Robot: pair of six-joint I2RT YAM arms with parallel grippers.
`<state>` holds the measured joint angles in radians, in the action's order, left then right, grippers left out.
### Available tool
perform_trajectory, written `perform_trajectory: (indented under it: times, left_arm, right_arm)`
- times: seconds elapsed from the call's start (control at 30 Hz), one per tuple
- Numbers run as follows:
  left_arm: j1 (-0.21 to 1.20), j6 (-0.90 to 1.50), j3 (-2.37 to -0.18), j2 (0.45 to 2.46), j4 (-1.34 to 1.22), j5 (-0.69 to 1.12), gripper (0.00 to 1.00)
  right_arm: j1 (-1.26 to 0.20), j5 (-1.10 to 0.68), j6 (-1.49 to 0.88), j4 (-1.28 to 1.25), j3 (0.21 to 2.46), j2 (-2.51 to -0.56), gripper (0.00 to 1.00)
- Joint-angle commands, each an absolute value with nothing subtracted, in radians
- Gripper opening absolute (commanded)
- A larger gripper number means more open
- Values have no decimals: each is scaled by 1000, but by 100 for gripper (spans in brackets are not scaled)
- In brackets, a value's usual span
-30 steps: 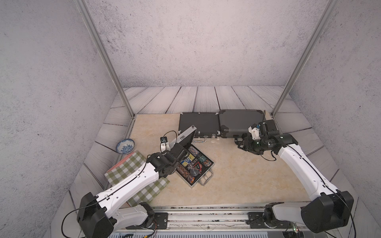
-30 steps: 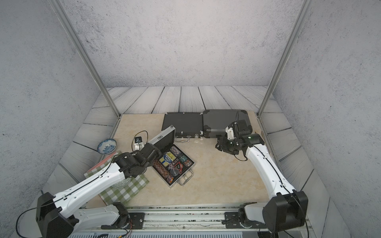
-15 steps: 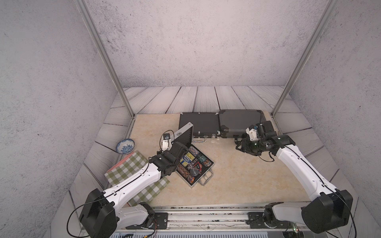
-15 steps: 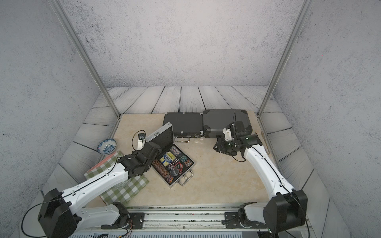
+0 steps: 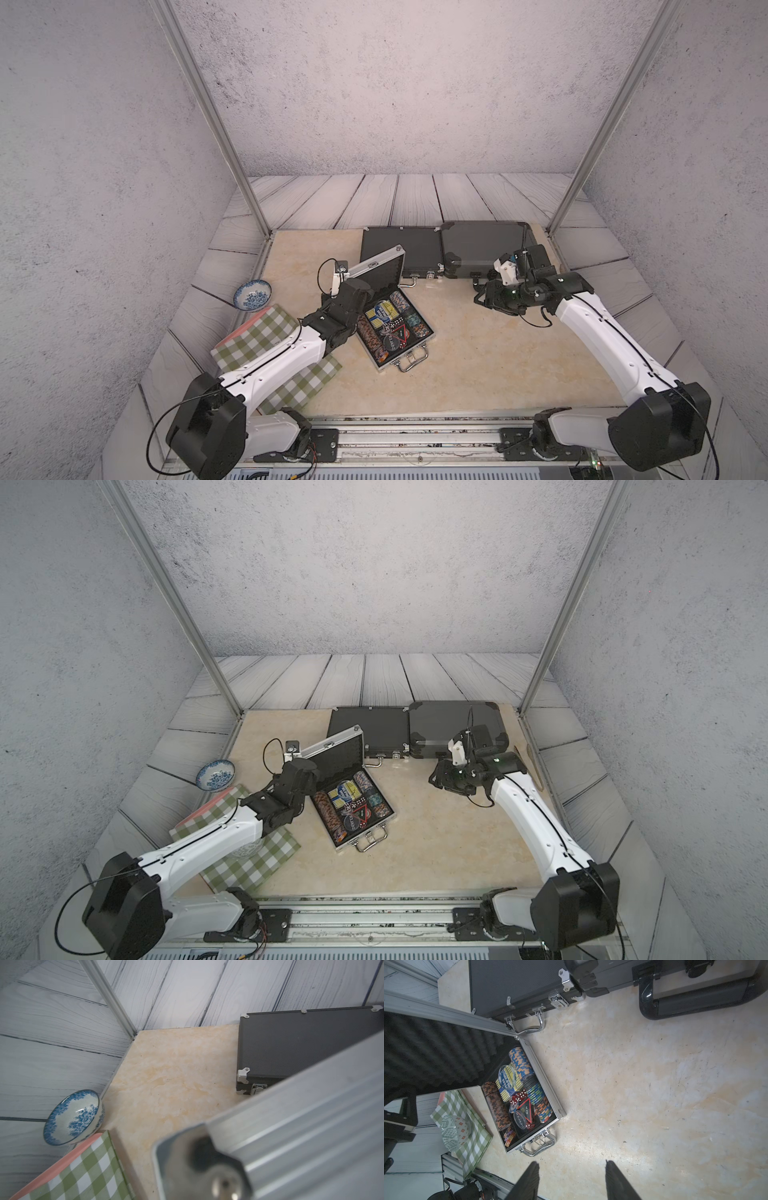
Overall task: Close the poker set cases
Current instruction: Adjust the poker set case at the center of the board.
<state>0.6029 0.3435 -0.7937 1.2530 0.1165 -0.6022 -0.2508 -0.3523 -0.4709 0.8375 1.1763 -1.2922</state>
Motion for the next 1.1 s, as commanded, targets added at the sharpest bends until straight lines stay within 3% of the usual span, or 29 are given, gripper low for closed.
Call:
perform_trajectory:
  times: [0.0,0.47,0.77,1.07]
  left_arm:
    - [594,235,-784,1277,44,-394,15]
    - [574,196,-899,1409,10,-134,16]
    - [575,260,-975,1504,19,-84,16]
    - [574,303,-985,1496,113,-165,21]
  right_arm:
    - [-255,-347,-471,853,1170,-1275,53]
    - [-255,-325,-470,857,1178,-1279,53]
    - [-256,-311,-465,866,1175,-1281,53]
    - [-255,-310,-471,853,1154,-1289,54]
